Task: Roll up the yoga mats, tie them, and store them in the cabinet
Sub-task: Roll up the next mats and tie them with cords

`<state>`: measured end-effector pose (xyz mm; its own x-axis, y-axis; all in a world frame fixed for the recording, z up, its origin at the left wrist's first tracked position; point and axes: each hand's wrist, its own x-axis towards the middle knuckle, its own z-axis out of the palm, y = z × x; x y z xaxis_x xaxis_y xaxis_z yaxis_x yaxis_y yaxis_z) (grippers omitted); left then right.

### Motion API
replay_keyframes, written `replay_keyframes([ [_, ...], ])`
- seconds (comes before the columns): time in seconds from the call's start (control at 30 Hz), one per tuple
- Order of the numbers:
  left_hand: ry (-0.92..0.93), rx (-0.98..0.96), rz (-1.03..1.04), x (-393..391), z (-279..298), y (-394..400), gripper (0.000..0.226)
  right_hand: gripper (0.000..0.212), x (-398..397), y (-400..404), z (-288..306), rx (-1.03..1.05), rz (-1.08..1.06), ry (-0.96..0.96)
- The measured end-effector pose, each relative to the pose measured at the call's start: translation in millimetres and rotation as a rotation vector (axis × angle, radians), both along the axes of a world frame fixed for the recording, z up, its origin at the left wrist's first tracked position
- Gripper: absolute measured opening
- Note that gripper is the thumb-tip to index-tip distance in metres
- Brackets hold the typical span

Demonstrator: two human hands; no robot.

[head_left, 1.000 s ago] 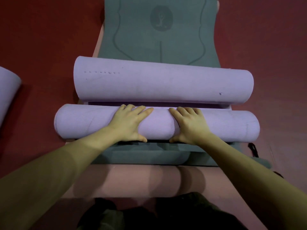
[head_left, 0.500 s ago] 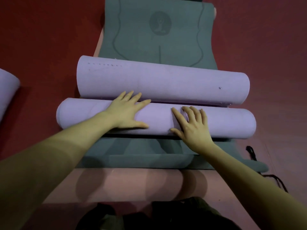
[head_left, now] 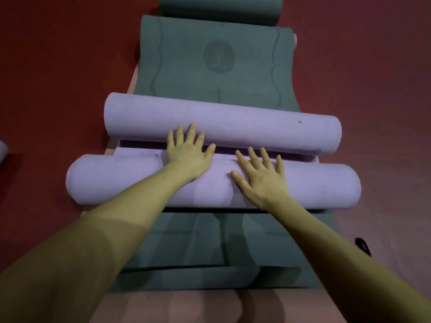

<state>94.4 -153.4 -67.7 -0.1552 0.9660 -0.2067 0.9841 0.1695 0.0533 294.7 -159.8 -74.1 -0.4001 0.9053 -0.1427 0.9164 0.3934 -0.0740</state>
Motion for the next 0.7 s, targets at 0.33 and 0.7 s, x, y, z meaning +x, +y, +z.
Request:
replay_keyframes([
  [0.33, -0.043, 0.265, -0.273, -18.9, -12.1, -9.4, 0.067, 0.070, -26.5, 83.7, -0.6, -0.095, -0.073, 0.005],
  [0.7, 0.043, 0.072, -0.148, -11.0, -8.6, 24.9, 0.063, 0.062, -38.6, 94.0, 1.8, -0.046, -0.091, 0.032],
])
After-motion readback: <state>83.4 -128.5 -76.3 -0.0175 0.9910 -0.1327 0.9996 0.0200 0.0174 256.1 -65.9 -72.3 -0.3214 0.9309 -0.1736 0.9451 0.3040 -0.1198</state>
